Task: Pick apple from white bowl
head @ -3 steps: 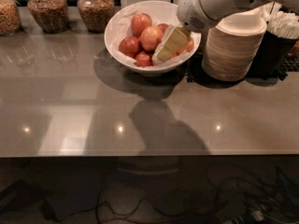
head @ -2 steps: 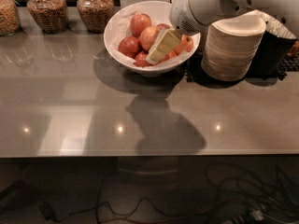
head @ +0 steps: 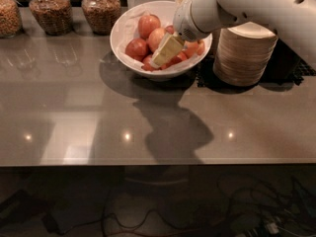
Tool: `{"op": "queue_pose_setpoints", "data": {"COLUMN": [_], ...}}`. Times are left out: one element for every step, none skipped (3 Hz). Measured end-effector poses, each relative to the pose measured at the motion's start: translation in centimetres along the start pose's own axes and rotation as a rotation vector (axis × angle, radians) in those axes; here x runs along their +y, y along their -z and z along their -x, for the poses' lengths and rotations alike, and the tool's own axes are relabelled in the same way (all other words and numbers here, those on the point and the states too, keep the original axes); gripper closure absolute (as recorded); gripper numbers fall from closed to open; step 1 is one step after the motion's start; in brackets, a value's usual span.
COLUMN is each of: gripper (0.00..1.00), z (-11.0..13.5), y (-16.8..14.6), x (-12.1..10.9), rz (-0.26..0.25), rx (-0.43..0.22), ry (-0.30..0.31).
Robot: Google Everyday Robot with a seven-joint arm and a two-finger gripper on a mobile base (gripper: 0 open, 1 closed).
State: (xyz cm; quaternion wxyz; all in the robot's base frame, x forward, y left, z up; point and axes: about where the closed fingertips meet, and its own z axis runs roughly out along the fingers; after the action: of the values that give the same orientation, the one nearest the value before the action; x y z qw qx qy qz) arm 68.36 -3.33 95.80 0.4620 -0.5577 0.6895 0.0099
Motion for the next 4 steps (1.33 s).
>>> {"op": "queue_pose_setpoints", "data": {"gripper": [0.00,0.09,0.12,0.10], "z": [-0.9,-1.5,-2.3,-3.0], "y": [-1.3,-2.4,-3.9,-5.2], "x": [-1.1,-2.4,-2.7,-2.4], "rz": [-0.020,-0.035,-0.029,-0.011], "rx": [0.012,0.030,0.048,0.062], "ry": [-0.016,-0.028,-0.044,-0.059]}}
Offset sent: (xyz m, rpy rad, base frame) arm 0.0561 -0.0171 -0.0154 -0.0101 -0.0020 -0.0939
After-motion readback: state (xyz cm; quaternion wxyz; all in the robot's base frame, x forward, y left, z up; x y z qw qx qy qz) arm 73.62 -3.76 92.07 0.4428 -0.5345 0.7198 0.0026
